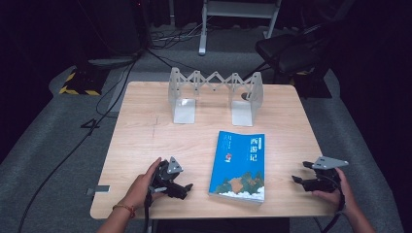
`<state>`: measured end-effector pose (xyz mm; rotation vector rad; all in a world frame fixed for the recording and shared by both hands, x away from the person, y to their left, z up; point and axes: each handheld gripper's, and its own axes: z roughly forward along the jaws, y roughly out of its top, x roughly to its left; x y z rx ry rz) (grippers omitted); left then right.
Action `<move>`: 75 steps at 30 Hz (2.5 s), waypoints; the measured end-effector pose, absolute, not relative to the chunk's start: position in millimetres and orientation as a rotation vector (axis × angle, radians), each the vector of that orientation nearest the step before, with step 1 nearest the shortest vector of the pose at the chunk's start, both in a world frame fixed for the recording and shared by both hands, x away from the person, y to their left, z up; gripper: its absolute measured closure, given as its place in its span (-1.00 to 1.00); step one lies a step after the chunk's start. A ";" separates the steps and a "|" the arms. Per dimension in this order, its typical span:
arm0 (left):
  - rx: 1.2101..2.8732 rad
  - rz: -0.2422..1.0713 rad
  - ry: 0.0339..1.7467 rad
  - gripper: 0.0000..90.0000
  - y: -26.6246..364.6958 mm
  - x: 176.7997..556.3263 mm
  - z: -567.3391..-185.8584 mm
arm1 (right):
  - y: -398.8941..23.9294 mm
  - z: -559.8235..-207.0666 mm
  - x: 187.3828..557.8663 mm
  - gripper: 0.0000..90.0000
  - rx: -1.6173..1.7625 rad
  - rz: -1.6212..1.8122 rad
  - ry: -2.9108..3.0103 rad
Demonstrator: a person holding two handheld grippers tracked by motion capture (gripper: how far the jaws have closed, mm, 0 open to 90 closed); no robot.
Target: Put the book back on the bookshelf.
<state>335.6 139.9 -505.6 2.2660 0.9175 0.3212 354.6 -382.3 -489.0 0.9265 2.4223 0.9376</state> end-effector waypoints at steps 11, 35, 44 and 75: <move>2.263 0.329 0.925 -0.98 141.4 330.8 -505.4 | -308.4 -479.5 366.3 -0.38 0.674 0.859 2.621; 2.308 0.275 0.782 -0.99 143.6 329.2 -505.6 | -287.8 -480.8 359.2 -0.33 0.586 0.960 2.673; 2.305 0.280 0.790 -0.99 137.7 327.7 -505.6 | -287.9 -469.6 357.9 -0.29 0.605 1.010 2.648; 2.305 0.174 0.428 -0.31 3.4 289.8 -469.4 | -265.2 -430.4 367.2 -0.23 0.647 1.148 2.587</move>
